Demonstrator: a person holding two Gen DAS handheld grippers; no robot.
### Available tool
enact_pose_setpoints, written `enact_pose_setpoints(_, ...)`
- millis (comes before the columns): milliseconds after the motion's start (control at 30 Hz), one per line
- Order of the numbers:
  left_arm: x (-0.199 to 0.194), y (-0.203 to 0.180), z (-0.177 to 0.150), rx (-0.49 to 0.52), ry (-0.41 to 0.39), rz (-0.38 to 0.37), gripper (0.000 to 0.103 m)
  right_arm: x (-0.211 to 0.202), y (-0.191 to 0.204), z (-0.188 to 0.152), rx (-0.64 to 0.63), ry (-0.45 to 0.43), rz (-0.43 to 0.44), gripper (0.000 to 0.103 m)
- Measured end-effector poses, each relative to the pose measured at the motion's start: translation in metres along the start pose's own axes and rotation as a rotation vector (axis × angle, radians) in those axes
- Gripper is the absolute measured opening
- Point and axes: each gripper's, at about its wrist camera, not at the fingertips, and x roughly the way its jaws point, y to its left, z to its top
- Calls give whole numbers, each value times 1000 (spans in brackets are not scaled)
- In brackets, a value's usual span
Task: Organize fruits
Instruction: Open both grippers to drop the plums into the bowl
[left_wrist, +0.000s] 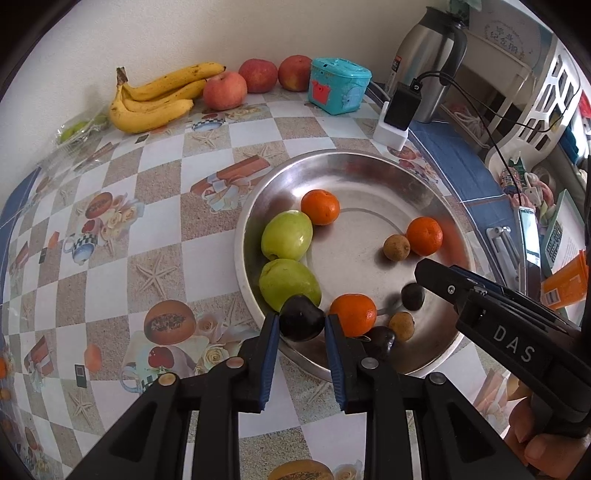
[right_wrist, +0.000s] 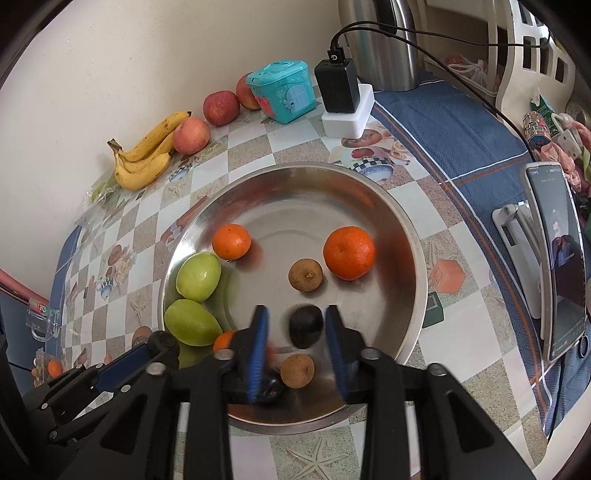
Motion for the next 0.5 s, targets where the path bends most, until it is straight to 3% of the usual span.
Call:
enact_pose_setpoints(167, 0, 3, 1, -11, -2, 4, 40, 1, 1, 0, -3, 2, -1, 37)
enact_pose_setpoints(267, 1, 7, 1, -25, 3, 8, 48, 2, 1, 0, -3, 6, -3, 42)
enact_pose_setpoints(400, 2, 20, 2, -83, 10, 26, 67, 3, 2, 0, -7, 10, -5, 47)
enact_pose_setpoints(500, 5, 36, 3, -148, 22, 76, 73, 4, 2, -1, -10, 14, -13, 60)
